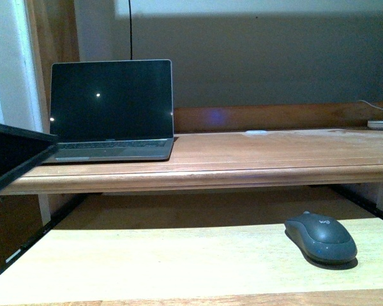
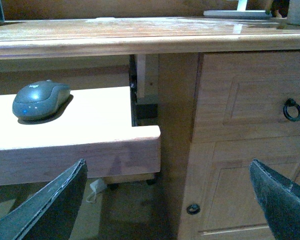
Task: Place mouse
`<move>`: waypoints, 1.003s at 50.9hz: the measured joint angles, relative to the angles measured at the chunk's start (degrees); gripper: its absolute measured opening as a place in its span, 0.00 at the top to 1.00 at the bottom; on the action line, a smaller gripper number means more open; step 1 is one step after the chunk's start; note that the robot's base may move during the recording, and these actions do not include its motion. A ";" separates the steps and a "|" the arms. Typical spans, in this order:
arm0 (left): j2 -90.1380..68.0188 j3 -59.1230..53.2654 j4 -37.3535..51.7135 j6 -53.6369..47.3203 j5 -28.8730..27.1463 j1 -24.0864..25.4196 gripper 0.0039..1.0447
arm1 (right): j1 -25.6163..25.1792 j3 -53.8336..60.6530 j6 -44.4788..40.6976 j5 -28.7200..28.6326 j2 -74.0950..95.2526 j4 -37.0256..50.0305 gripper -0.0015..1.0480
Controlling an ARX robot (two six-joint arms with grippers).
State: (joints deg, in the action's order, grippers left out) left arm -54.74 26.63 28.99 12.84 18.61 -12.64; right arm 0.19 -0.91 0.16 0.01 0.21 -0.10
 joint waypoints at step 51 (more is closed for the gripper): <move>38.07 -24.11 -14.82 -12.22 -18.62 12.37 0.98 | 34.77 -41.62 -6.03 20.92 74.51 10.60 0.07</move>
State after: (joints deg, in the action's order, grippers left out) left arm -16.67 2.52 14.17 0.62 -0.01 -0.27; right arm 34.96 -42.52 -5.87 20.93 74.72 10.50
